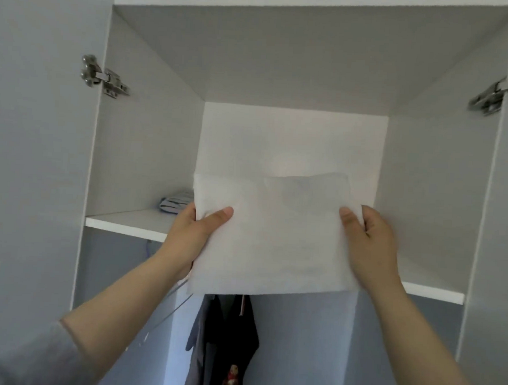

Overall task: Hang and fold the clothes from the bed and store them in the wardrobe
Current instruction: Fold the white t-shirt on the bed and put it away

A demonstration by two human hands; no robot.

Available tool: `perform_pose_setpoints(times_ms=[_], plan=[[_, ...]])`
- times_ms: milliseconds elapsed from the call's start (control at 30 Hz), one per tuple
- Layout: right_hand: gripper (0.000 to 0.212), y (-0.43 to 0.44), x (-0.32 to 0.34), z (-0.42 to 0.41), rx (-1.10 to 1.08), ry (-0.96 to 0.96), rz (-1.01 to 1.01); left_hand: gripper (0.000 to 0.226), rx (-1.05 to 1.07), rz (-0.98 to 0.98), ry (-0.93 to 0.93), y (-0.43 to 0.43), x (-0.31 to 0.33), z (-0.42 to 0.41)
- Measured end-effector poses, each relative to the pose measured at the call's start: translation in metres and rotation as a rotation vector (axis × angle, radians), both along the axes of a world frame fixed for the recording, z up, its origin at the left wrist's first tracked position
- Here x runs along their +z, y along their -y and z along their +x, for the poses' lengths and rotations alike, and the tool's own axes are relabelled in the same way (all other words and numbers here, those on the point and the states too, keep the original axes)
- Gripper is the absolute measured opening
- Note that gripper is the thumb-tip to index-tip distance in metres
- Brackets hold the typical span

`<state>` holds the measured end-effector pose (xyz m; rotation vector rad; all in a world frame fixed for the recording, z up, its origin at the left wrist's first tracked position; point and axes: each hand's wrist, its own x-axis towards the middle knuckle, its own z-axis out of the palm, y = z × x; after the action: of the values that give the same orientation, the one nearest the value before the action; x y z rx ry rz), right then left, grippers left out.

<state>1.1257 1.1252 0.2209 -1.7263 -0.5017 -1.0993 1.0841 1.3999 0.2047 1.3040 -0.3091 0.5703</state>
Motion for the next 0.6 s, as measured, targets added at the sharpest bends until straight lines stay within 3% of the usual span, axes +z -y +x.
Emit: perform_pose_setpoints(times_ms=[200, 433, 600], plan=[[0.023, 0.059, 0.018, 0.056, -0.14, 0.062, 0.018, 0.029, -0.12, 0.003, 0.033, 0.054, 0.022, 0.078], [0.025, 0.108, 0.055, 0.124, -0.265, 0.053, -0.026, 0.034, -0.115, 0.077, 0.07, 0.11, 0.061, 0.171], [0.009, 0.126, 0.075, 0.156, -0.347, -0.055, -0.13, 0.044, -0.051, 0.21, 0.062, 0.134, 0.086, 0.224]])
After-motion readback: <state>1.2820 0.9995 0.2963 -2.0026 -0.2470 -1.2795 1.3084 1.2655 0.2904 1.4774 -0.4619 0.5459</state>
